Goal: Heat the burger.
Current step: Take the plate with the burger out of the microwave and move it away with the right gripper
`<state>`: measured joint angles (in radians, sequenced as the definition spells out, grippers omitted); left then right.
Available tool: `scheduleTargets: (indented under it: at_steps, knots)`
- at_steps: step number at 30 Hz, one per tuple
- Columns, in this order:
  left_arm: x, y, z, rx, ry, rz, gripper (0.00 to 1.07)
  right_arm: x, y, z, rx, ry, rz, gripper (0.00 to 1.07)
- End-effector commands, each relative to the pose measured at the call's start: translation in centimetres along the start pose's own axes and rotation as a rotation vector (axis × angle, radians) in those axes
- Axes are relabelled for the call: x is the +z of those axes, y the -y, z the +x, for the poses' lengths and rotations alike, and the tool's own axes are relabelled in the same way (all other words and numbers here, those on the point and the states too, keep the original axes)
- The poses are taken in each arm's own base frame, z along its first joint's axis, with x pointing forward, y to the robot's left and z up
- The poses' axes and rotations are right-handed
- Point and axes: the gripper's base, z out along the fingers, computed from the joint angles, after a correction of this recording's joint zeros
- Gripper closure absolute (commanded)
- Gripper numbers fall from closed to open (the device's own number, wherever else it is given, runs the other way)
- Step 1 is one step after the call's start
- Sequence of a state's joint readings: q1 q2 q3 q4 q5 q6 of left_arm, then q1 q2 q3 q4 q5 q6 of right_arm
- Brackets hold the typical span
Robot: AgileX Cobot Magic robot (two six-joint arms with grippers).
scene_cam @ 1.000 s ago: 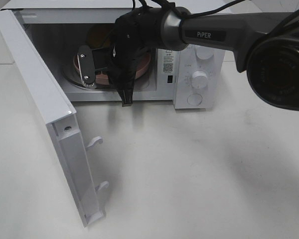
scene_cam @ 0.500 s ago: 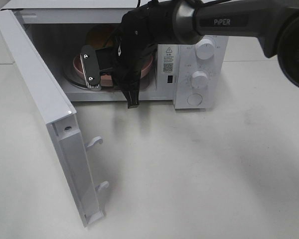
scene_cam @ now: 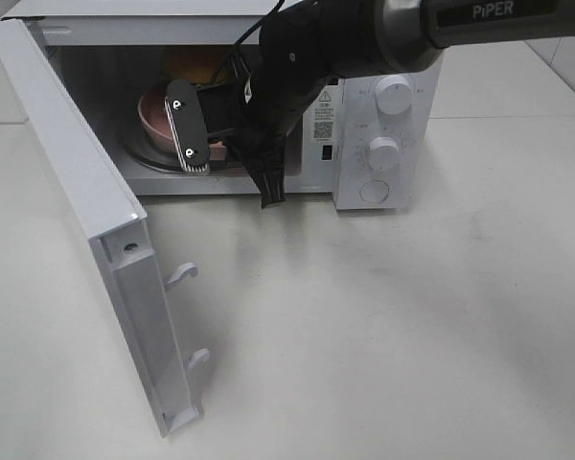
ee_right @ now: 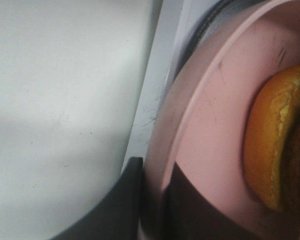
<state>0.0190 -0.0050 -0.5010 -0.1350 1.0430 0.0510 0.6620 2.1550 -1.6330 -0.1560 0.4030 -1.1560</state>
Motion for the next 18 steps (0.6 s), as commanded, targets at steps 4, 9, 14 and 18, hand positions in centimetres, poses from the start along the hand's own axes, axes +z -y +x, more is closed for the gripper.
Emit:
scheduleTargets:
  at_steps: [4,9,14,18]
  knots:
    - [-0.2,0.0,0.1,-0.004,0.028,-0.004,0.12,-2.5,0.1,-0.2,-0.045,0.056,0.136,1.07]
    - [-0.2,0.0,0.1,-0.004,0.028,-0.004,0.12,-3.8,-0.7,0.1,-0.111,0.067,0.155,1.07]
    - [-0.2,0.0,0.1,-0.004,0.028,-0.004,0.12,-5.3,-1.9,0.2,-0.143,0.092,0.156,1.07]
    - [-0.2,0.0,0.1,-0.004,0.028,-0.004,0.12,-6.3,-3.4,0.6,-0.179,0.100,0.136,1.07]
